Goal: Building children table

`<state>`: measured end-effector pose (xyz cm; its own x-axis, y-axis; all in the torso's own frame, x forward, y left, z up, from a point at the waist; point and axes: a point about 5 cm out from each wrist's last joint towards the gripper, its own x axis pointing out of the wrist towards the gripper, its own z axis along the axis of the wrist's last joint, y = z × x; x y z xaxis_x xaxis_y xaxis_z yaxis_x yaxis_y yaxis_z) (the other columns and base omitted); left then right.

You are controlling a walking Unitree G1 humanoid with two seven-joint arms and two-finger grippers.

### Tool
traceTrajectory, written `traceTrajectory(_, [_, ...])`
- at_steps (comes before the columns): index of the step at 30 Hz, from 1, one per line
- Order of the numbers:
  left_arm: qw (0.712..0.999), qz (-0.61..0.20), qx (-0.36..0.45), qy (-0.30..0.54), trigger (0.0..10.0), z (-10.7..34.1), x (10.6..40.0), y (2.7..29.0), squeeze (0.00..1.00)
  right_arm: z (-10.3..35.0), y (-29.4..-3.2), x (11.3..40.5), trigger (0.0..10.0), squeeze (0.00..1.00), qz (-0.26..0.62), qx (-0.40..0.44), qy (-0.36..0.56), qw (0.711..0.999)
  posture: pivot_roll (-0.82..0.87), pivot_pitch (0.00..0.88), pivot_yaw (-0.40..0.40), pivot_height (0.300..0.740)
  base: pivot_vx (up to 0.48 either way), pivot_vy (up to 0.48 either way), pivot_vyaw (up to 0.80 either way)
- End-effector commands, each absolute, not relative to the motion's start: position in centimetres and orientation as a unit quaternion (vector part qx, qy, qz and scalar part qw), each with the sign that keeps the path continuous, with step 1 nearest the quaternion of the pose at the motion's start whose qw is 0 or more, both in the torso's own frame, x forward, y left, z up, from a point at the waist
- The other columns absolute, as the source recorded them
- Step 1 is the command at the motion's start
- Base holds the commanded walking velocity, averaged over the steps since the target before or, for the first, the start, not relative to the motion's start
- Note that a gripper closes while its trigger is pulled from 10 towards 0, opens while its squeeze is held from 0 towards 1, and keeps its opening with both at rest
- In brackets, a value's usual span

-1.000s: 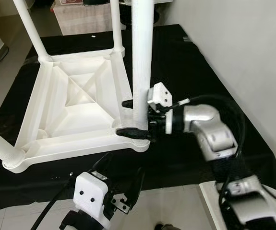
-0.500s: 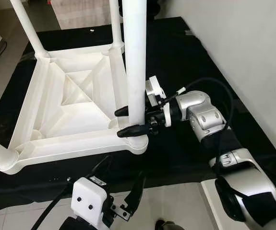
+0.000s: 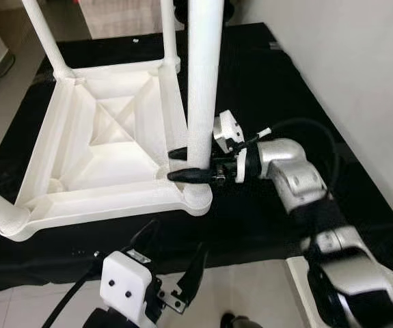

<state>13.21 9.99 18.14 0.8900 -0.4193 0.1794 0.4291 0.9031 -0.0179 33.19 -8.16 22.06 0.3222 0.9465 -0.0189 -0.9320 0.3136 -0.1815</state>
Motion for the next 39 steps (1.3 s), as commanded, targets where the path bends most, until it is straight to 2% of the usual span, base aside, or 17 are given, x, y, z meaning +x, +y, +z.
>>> traceTrajectory(1, [0.972,-0.223,-0.019,-0.073,10.0,17.7,13.2,10.1,0.0,18.3,-7.8,31.5,0.0,0.0,0.397,-0.076,0.033,0.914,0.05,0.229,-0.003,0.74,0.0,0.0,0.0])
traceTrajectory(2, [0.972,-0.223,-0.019,-0.073,10.0,17.7,13.2,10.1,0.0,18.3,-7.8,31.5,0.0,0.0,0.397,-0.076,0.033,0.914,0.05,0.229,-0.003,0.74,0.0,0.0,0.0])
traceTrajectory(3, [0.972,-0.224,-0.019,-0.073,10.0,17.7,13.3,10.2,0.0,17.4,-8.5,30.4,0.0,0.0,0.284,-0.07,0.059,0.954,0.05,0.229,-0.003,0.74,0.0,0.0,0.0])
traceTrajectory(5, [0.971,-0.227,-0.018,-0.074,10.0,17.7,13.5,10.1,0.0,17.0,-8.2,29.2,0.0,0.0,0.243,-0.071,0.069,0.965,0.04,0.224,0.005,0.74,0.0,0.0,0.0])
traceTrajectory(14, [0.971,-0.224,-0.016,-0.078,10.0,17.3,14.2,10.0,0.0,17.7,-5.8,30.7,0.0,0.0,0.283,-0.08,0.047,0.955,0.04,0.179,-0.002,0.74,0.0,0.0,0.0])
traceTrajectory(15, [0.972,-0.221,-0.015,-0.079,10.0,17.3,14.3,10.1,0.0,17.8,-5.6,30.7,10.0,0.0,0.285,-0.082,0.046,0.954,0.04,0.175,-0.007,0.74,0.0,0.0,0.0])
traceTrajectory(17, [0.973,-0.218,-0.015,-0.08,10.0,17.3,14.3,10.1,0.0,18.1,-5.3,30.3,10.0,0.0,0.284,-0.072,0.05,0.955,0.04,0.175,-0.01,0.74,0.0,0.0,0.0])
traceTrajectory(18, [0.973,-0.217,-0.014,-0.08,10.0,17.3,14.3,10.1,0.0,18.5,-5.1,30.1,10.0,0.3,0.291,-0.062,0.047,0.953,0.03,0.175,-0.01,0.74,0.0,0.0,0.0])
traceTrajectory(20, [0.973,-0.216,-0.014,-0.08,10.0,17.3,14.4,10.2,0.0,18.9,-5.0,30.0,10.0,0.3,0.302,-0.07,0.045,0.95,0.03,0.175,-0.011,0.74,0.0,0.0,0.0])
traceTrajectory(21, [0.973,-0.216,-0.015,-0.08,10.0,17.2,14.4,10.2,0.0,19.5,-5.0,30.3,10.0,1.0,0.333,-0.051,0.04,0.941,0.01,0.169,-0.016,0.74,0.0,0.0,0.0])
traceTrajectory(25, [0.973,-0.217,-0.016,-0.08,10.0,17.0,14.6,10.1,0.0,21.1,-5.4,31.2,10.0,1.0,0.378,-0.029,0.006,0.925,0.0,0.167,-0.021,0.74,0.0,0.0,0.0])
traceTrajectory(27, [0.973,-0.215,-0.017,-0.079,10.0,16.9,14.7,10.0,0.0,22.9,-5.7,31.7,10.0,1.0,0.457,-0.028,-0.038,0.888,-0.01,0.161,-0.012,0.74,0.0,0.0,0.0])
traceTrajectory(29, [0.974,-0.214,-0.017,-0.079,10.0,16.8,14.7,9.9,0.0,22.9,-6.2,32.2,10.0,1.0,0.546,-0.095,-0.049,0.831,-0.01,0.156,-0.003,0.74,0.0,0.0,0.0])
traceTrajectory(32, [0.974,-0.213,-0.017,-0.078,10.0,16.7,14.7,9.9,0.0,22.7,-6.7,32.9,10.0,0.98,0.614,-0.113,-0.031,0.781,0.0,0.149,0.005,0.74,0.0,0.0,0.0])
traceTrajectory(34, [0.974,-0.212,-0.016,-0.078,10.0,16.7,14.7,10.0,0.0,22.8,-6.8,33.2,10.0,0.98,0.629,-0.114,-0.026,0.769,0.01,0.149,0.005,0.74,0.0,0.0,0.0])
traceTrajectory(35, [0.974,-0.212,-0.016,-0.077,10.0,16.7,14.6,10.0,0.0,23.1,-6.8,33.7,10.0,0.0,0.634,-0.122,-0.028,0.763,0.02,0.147,0.005,0.74,0.0,0.0,0.0])
traceTrajectory(39, [0.975,-0.209,-0.016,-0.076,10.0,16.7,14.4,10.0,0.0,24.2,-6.5,34.9,10.0,0.0,0.64,-0.115,-0.032,0.759,0.03,0.15,0.003,0.74,0.0,0.0,0.0])
